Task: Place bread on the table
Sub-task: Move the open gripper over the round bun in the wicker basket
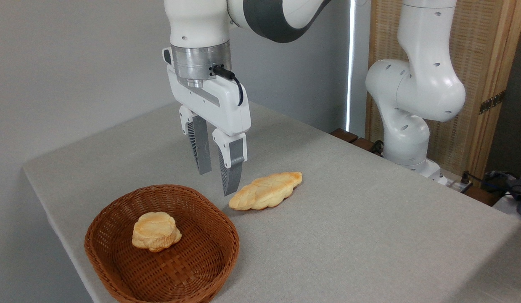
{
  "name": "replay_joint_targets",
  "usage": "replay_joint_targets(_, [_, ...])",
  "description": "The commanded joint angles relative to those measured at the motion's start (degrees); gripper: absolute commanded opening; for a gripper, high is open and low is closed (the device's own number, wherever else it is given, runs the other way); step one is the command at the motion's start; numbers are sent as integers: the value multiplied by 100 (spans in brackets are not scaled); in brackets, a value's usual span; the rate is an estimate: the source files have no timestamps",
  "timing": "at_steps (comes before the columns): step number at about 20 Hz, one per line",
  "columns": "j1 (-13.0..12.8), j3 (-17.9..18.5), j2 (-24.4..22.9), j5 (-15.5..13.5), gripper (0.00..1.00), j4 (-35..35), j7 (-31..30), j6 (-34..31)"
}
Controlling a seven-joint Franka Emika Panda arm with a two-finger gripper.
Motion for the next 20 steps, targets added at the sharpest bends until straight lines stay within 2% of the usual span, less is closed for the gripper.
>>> replay_joint_targets(1, [-31,33,47,-75,100,21,-25,72])
replay_joint_targets(12, [-40,6,83,-75,100,20,-16,125])
replay_joint_targets(15, [-66,-20,153,-75,100,12,-8,327])
replay_joint_targets(20, [-198,-64,486,-75,100,12,10,1073])
